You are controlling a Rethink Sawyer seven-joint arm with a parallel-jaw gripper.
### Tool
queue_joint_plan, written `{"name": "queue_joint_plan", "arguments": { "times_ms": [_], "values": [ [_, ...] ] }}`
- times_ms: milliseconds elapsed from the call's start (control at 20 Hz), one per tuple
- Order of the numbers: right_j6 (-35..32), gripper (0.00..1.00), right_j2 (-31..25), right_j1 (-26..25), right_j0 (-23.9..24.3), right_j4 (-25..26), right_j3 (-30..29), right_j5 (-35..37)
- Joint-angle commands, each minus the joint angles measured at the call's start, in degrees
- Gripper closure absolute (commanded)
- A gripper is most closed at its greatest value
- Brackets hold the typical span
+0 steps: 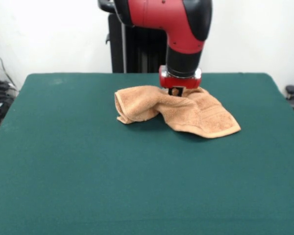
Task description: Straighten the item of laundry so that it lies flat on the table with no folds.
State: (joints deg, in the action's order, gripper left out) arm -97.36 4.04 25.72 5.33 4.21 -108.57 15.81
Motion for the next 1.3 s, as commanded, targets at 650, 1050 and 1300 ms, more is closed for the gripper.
{"name": "queue_joint_plan", "arguments": {
  "times_ms": [650,1050,1300],
  "values": [
    [-5.6,1.0,-9.8,-1.7,3.4,0.9,-2.1,-3.1],
    [-6.6,1.0,-9.4,1.2,3.3,1.8,-3.7,-4.3],
    [-7.8,1.0,-6.0,0.9,0.6,2.9,-2.9,-6.4]
  ]
}}
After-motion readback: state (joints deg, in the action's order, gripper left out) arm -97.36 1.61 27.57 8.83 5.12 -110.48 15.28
